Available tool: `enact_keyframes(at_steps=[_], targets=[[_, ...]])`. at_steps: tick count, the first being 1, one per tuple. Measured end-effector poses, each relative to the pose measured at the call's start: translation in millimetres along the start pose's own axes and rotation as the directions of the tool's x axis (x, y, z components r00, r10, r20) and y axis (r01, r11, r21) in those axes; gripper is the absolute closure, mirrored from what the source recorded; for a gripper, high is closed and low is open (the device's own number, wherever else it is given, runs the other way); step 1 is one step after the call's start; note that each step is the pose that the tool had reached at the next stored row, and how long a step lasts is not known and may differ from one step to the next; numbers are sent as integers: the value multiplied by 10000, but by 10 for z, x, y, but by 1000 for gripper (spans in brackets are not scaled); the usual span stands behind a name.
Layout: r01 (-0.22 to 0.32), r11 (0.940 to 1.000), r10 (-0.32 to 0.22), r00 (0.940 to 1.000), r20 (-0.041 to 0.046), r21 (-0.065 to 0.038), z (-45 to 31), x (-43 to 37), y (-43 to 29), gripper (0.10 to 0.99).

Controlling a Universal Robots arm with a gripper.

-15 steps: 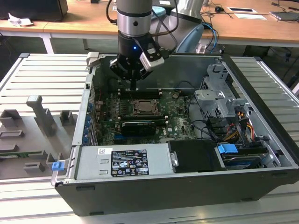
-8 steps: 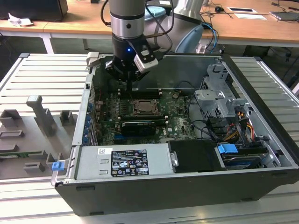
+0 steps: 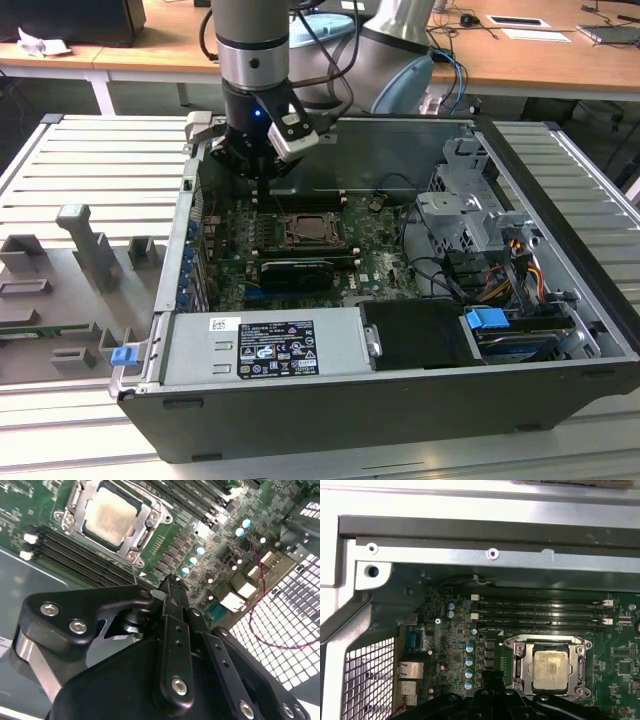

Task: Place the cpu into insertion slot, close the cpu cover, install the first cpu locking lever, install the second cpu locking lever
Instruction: 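Install the first cpu locking lever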

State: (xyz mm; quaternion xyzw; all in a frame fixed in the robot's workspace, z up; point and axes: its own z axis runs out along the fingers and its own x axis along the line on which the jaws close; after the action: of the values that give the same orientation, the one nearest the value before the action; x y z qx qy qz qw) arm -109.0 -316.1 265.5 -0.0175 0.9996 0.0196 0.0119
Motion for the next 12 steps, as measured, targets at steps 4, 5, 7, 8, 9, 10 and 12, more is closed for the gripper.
enact_keyframes(at_steps=[4,5,7,8,9,10,12], targets=[[27,10000,-27,10000,1,-49,39,18,30,980],[137,9999,-137,9999,-5,-54,47,23,35,980],[280,9996,-281,9996,-10,-60,59,23,61,980],[281,9996,-281,9996,-10,-64,63,23,78,980],[281,9996,-281,9996,-10,-65,66,22,97,980],[281,9996,-281,9996,-9,-68,73,21,129,980],[276,9996,-276,9996,-9,-70,76,23,143,980]])
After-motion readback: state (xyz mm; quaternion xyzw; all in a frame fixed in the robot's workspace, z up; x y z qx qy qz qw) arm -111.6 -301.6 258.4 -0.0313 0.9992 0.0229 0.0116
